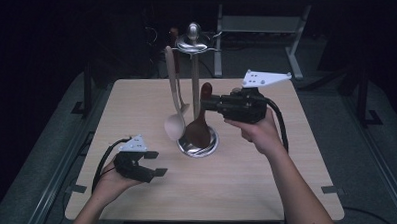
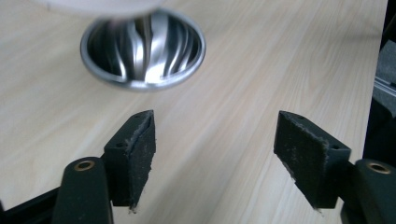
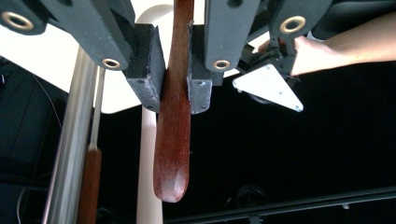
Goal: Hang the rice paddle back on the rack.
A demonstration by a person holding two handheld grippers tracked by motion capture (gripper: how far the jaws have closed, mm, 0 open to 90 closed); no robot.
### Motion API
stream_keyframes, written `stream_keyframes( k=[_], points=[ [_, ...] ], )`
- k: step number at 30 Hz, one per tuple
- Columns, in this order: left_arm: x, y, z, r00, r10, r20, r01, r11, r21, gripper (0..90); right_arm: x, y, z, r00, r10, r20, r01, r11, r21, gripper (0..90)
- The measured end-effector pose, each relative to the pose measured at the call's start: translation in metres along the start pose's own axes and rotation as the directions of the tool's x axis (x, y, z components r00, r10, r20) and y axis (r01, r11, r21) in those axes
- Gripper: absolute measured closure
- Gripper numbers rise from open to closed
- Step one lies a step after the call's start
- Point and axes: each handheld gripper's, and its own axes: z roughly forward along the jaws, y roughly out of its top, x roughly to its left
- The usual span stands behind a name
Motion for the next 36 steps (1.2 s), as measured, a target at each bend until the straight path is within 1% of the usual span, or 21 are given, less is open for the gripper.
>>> stream_keyframes(
  k=[2, 5, 6, 7, 9, 11, 12, 13, 14, 15, 18, 21, 22, 23, 26, 27, 29, 31, 33, 36],
  points=[
    [0.003, -0.007, -0.001, 1.0, -0.005, -0.002, 0.005, 0.9998, 0.017, 28.3, 0.001, 0.009, 0.0, 0.9996, -0.02, -0.018, 0.02, 1.0, 0.008, 77.6],
    [0.006, -0.017, 0.0, 0.9995, -0.03, 0.002, 0.03, 0.9991, 0.029, 28.1, 0.001, 0.021, -0.001, 0.9978, -0.054, -0.038, 0.054, 0.998, 0.013, 77.6],
    [0.007, -0.018, 0.001, 0.9997, -0.025, 0.001, 0.025, 0.999, 0.037, 28.1, 0.001, 0.025, 0.0, 0.9971, -0.06, -0.047, 0.061, 0.998, 0.013, 77.6],
    [0.007, -0.02, 0.002, 0.9996, -0.029, -0.001, 0.029, 0.9986, 0.044, 28.1, 0.002, 0.028, 0.0, 0.9965, -0.064, -0.054, 0.065, 0.998, 0.01, 77.6],
    [0.008, -0.022, 0.005, 0.9999, -0.013, -0.007, 0.014, 0.998, 0.062, 28.1, 0.001, 0.034, 0.001, 0.9952, -0.071, -0.067, 0.071, 0.997, 0.007, 77.6],
    [0.007, -0.023, 0.007, 0.9998, -0.02, 0.004, 0.019, 0.9973, 0.07, 28.1, 0.001, 0.039, 0.003, 0.994, -0.069, -0.085, 0.07, 0.998, 0.009, 77.6],
    [0.007, -0.024, 0.008, 0.9999, -0.013, 0.005, 0.013, 0.9967, 0.08, 28.1, 0.001, 0.042, 0.004, 0.9928, -0.075, -0.093, 0.076, 0.997, 0.008, 77.6],
    [0.006, -0.025, 0.008, 0.9998, -0.016, 0.01, 0.015, 0.9961, 0.086, 28.1, 0.0, 0.045, 0.006, 0.9922, -0.074, -0.1, 0.075, 0.997, 0.011, 77.6],
    [0.007, -0.026, 0.009, 1.0, -0.004, 0.005, 0.003, 0.9967, 0.081, 28.1, 0.0, 0.048, 0.008, 0.9918, -0.074, -0.104, 0.076, 0.997, 0.013, 77.6],
    [0.006, -0.027, 0.009, 0.9998, -0.019, 0.01, 0.018, 0.9966, 0.08, 28.1, -0.001, 0.051, 0.01, 0.9912, -0.08, -0.106, 0.081, 0.997, 0.014, 77.6],
    [0.006, -0.027, 0.009, 0.9997, -0.02, 0.013, 0.019, 0.9968, 0.078, 28.1, -0.003, 0.06, 0.015, 0.9904, -0.073, -0.118, 0.075, 0.997, 0.013, 77.6],
    [0.006, -0.028, 0.009, 0.9997, -0.021, 0.015, 0.02, 0.9967, 0.079, 28.1, -0.005, 0.065, 0.019, 0.9908, -0.076, -0.112, 0.077, 0.997, 0.012, 77.6],
    [0.006, -0.028, 0.01, 0.9999, -0.012, 0.012, 0.011, 0.9966, 0.082, 28.1, -0.006, 0.066, 0.02, 0.9909, -0.075, -0.112, 0.077, 0.997, 0.013, 77.6],
    [0.006, -0.028, 0.01, 0.9999, -0.011, 0.013, 0.01, 0.9964, 0.084, 28.1, -0.007, 0.067, 0.022, 0.9918, -0.069, -0.108, 0.072, 0.997, 0.018, 77.5],
    [0.006, -0.028, 0.01, 0.9999, -0.003, 0.013, 0.002, 0.9961, 0.088, 28.1, -0.01, 0.068, 0.024, 0.9926, -0.064, -0.103, 0.066, 0.998, 0.018, 77.5],
    [0.006, -0.028, 0.01, 0.9999, -0.008, 0.015, 0.007, 0.9958, 0.091, 28.1, -0.011, 0.068, 0.024, 0.9928, -0.058, -0.105, 0.061, 0.998, 0.018, 77.6],
    [0.006, -0.028, 0.01, 0.9999, -0.005, 0.013, 0.004, 0.9956, 0.094, 28.1, -0.013, 0.067, 0.024, 0.9934, -0.047, -0.105, 0.05, 0.999, 0.018, 77.5],
    [0.005, -0.029, 0.011, 0.9997, -0.016, 0.015, 0.015, 0.9958, 0.09, 28.1, -0.016, 0.066, 0.024, 0.9932, -0.034, -0.111, 0.036, 0.999, 0.011, 77.4],
    [0.005, -0.029, 0.012, 0.9999, -0.004, 0.014, 0.002, 0.9956, 0.094, 28.1, -0.018, 0.066, 0.025, 0.9929, -0.017, -0.117, 0.018, 1.0, 0.008, 77.4],
    [0.005, -0.029, 0.012, 0.9999, 0.001, 0.017, -0.003, 0.995, 0.1, 28.1, -0.021, 0.065, 0.025, 0.9937, -0.015, -0.111, 0.016, 1.0, 0.005, 77.2]
  ],
)
